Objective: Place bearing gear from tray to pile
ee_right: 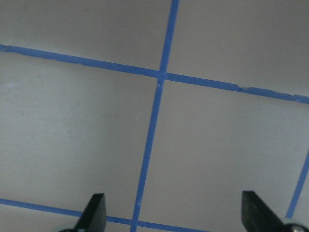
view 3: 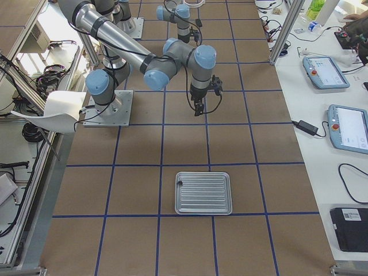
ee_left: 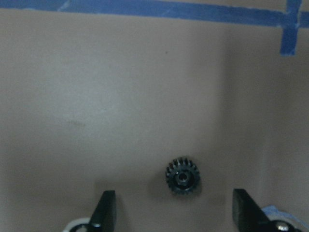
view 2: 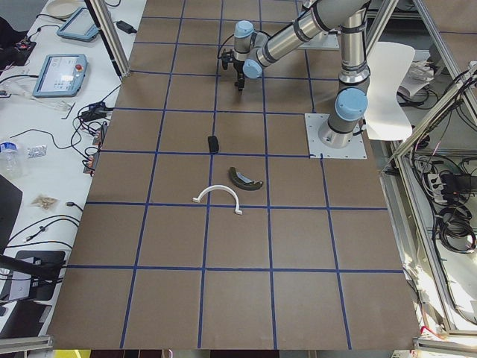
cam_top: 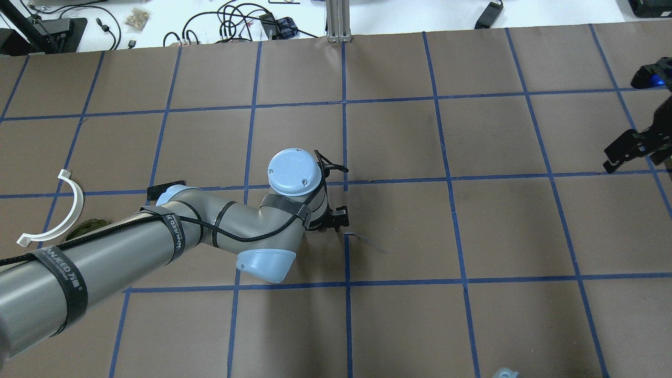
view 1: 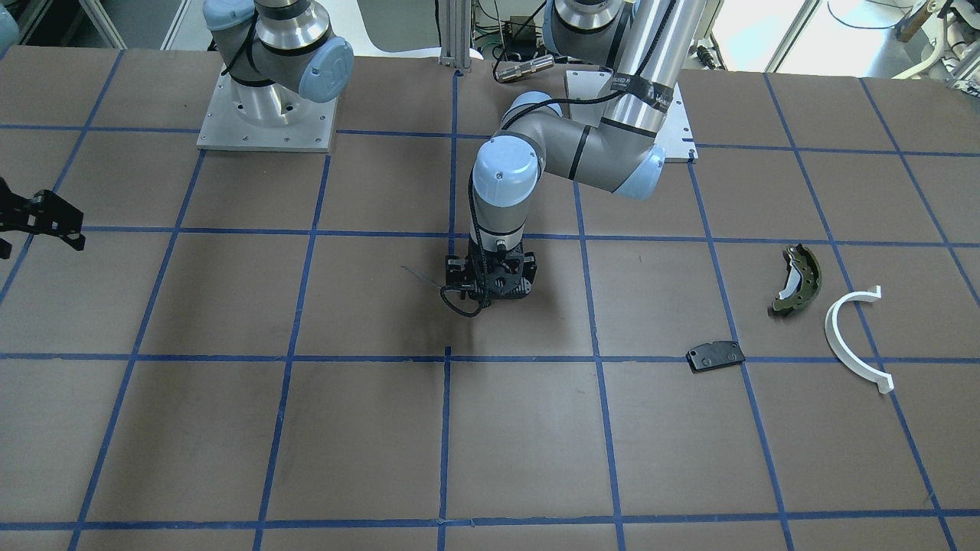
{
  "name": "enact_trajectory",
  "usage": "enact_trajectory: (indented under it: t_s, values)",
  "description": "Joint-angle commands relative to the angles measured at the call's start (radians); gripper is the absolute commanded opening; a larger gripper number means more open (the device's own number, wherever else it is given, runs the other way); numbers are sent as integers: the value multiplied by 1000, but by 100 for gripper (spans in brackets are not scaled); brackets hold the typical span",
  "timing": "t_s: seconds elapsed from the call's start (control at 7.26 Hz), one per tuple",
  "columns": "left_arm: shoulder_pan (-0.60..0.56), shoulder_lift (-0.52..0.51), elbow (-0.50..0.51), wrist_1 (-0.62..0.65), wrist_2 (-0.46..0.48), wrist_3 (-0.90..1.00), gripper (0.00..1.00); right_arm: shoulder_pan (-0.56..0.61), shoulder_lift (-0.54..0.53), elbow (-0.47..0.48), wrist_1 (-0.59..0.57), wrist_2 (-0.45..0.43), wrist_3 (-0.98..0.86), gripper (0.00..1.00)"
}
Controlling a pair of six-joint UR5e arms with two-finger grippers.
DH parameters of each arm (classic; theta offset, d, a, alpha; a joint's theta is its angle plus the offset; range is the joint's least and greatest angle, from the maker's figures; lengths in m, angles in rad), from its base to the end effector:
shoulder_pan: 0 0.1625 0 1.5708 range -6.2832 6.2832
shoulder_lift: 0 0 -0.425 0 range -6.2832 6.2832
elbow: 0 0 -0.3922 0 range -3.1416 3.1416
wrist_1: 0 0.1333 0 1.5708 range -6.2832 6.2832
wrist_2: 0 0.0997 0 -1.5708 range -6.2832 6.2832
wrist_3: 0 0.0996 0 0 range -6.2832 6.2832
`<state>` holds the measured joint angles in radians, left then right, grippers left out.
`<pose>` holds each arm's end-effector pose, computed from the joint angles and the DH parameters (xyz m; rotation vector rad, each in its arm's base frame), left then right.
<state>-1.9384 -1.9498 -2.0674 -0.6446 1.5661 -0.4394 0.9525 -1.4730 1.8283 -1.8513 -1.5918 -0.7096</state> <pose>-0.3092 -0.4307 0.1617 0.1117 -3.1146 0.0696 -0.1836 -0.4845 0.3423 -0.1431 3.1067 0.1118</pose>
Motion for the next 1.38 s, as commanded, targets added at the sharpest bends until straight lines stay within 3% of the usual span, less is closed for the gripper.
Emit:
enact_trajectory:
  t_s: [0.0,0.14,0.28,0.41,0.69,0.96,1.1,1.24]
  values:
    - [-1,-12,1,19,12,-1,83,-145,75,-12,-6,6,-13,100]
    - [-1,-17,7,43,11,-2,59,-165,127,-65,-12,-19,-21,100]
    - [-1,-20,10,55,12,1,34,-184,207,-164,3,-98,-56,100]
    - [-1,-20,12,56,12,1,3,-216,299,-234,1,-106,-127,100]
    - [1,-15,13,56,12,2,0,-279,409,-317,1,-112,-153,100]
    - [39,23,67,27,31,69,0,-284,434,-320,1,-155,-154,100]
    - [91,50,117,-51,29,91,0,-285,457,-323,0,-166,-154,100]
    - [158,96,165,-222,40,241,0,-293,486,-330,-11,-166,-149,100]
